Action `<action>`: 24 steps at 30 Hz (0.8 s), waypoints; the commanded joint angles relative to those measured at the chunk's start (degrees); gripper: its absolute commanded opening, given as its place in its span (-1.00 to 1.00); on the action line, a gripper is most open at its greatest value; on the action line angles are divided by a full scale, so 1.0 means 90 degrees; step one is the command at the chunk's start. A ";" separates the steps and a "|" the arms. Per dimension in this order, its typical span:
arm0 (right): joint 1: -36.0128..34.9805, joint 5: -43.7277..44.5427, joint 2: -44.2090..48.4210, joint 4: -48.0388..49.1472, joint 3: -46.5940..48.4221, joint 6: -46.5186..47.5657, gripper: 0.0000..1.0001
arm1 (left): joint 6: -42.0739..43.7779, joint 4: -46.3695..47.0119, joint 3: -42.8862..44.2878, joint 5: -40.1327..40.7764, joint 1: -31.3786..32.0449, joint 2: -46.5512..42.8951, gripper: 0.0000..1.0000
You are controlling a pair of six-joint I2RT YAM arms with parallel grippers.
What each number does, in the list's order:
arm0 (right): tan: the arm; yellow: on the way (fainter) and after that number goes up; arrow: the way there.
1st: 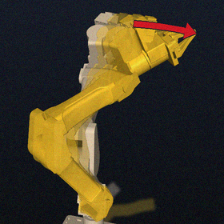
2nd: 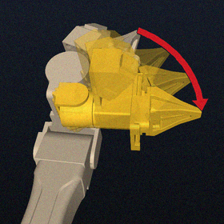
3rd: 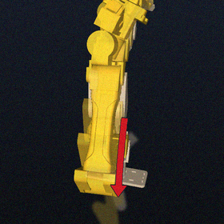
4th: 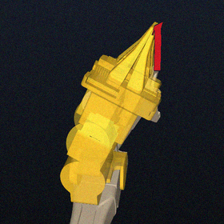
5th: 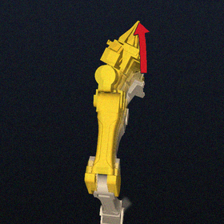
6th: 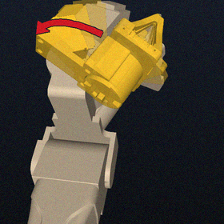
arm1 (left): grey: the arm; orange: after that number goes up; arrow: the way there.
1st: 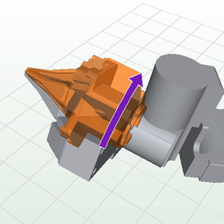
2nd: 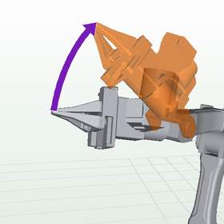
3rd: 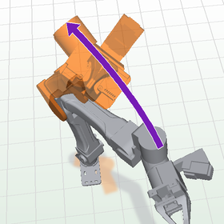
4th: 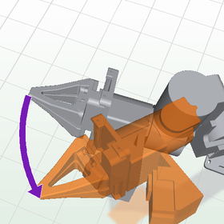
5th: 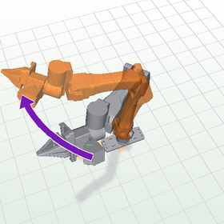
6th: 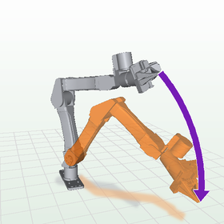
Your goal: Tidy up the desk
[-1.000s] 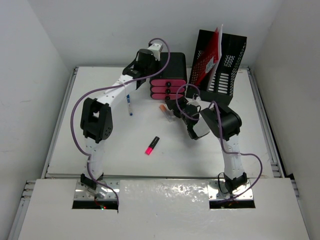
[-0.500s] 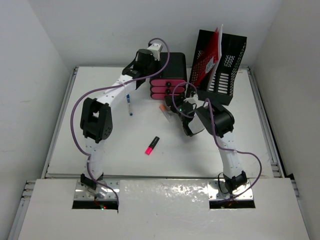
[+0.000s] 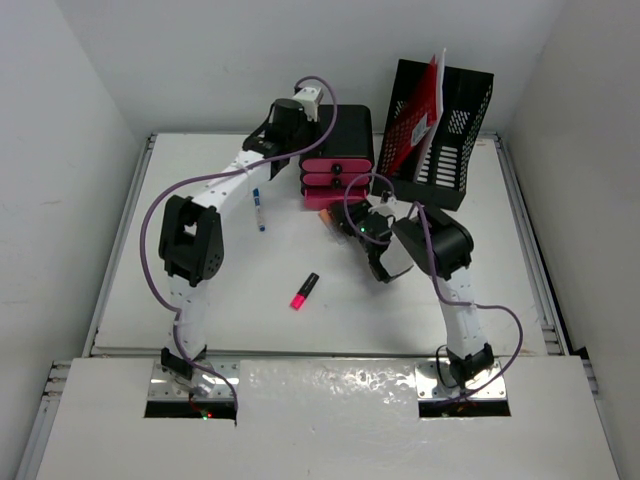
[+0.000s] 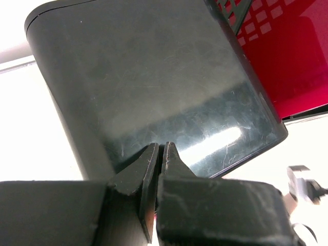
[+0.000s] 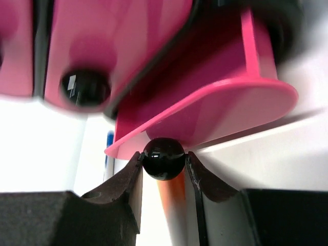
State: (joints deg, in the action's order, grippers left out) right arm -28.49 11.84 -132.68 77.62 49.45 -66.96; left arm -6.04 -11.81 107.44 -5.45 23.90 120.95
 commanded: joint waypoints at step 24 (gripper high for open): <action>-0.0779 -0.1655 0.3120 -0.3438 -0.1218 0.2740 0.28 | 0.0066 -0.0436 -0.0649 0.0157 -0.0097 -0.0596 -1.00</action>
State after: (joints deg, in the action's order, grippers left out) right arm -34.52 2.42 -109.60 55.61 34.92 -54.76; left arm -6.04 -11.81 103.07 -4.86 23.88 117.40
